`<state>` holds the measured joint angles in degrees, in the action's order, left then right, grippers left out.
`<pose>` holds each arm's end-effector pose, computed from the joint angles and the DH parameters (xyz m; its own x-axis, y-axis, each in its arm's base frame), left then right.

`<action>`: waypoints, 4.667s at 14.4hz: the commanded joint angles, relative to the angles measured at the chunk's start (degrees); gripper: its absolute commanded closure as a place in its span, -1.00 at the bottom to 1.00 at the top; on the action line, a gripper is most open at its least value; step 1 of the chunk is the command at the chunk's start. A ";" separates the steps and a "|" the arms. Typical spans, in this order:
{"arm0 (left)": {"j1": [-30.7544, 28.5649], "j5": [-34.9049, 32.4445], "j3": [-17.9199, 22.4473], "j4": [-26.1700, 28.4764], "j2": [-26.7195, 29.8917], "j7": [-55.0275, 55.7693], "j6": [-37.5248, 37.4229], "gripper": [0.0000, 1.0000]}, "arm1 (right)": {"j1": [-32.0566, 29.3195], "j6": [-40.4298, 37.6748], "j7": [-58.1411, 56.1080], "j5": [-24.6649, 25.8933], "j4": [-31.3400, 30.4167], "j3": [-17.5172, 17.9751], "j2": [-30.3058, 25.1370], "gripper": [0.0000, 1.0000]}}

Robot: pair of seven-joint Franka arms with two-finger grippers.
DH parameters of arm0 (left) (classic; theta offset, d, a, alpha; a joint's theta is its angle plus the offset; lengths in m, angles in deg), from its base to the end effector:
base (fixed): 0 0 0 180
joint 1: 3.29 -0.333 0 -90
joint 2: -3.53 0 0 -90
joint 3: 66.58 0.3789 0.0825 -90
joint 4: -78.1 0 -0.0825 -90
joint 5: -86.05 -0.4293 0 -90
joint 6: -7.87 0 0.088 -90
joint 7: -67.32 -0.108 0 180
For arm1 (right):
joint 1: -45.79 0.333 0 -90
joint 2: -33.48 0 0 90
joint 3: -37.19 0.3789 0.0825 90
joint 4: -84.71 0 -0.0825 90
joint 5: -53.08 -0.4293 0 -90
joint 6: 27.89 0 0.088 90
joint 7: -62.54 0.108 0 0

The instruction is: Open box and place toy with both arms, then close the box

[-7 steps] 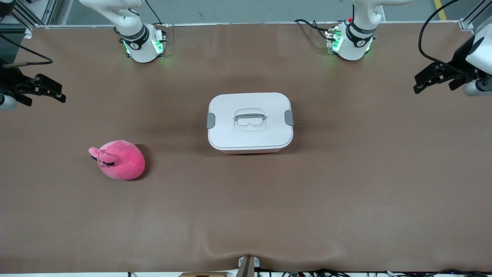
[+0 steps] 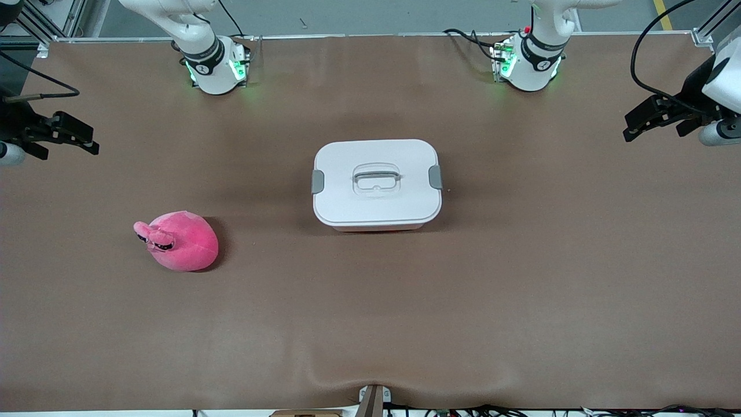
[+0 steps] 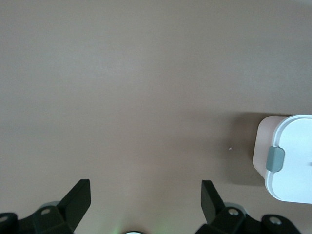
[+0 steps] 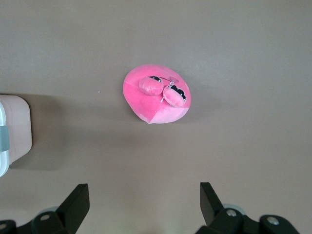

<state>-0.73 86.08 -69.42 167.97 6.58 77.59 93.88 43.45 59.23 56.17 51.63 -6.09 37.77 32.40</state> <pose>0.5701 -0.0549 0.7127 0.9963 0.0850 -0.0136 0.0849 -0.9964 -0.0046 0.5871 -0.0151 0.6861 0.9958 0.0816 -0.0423 0.0804 -0.9963 -0.0300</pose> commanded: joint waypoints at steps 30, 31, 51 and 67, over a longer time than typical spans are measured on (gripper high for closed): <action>3.14 -0.30 -1.47 -7.69 -11.83 31.61 1.70 -1.00 | 1.72 34.24 0.14 5.23 -13.60 0.29 18.39 -1.00; 3.32 -0.38 -1.64 -7.61 -11.83 34.95 1.70 -1.00 | 2.33 36.70 0.14 5.23 -15.70 0.21 18.39 -1.00; 13.17 -0.39 -1.82 -7.69 -16.32 71.71 8.90 -1.00 | 4.01 38.92 0.49 9.18 -19.24 0.12 19.89 -0.09; 28.10 0.23 -1.82 -7.69 -25.45 108.01 18.48 -1.00 | 4.18 38.48 -0.04 13.47 -17.14 0.20 19.80 1.00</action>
<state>25.76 86.08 -71.53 161.41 -17.16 182.14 110.97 47.18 98.07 56.13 61.70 -24.52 38.07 52.18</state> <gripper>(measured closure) 0.000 0.855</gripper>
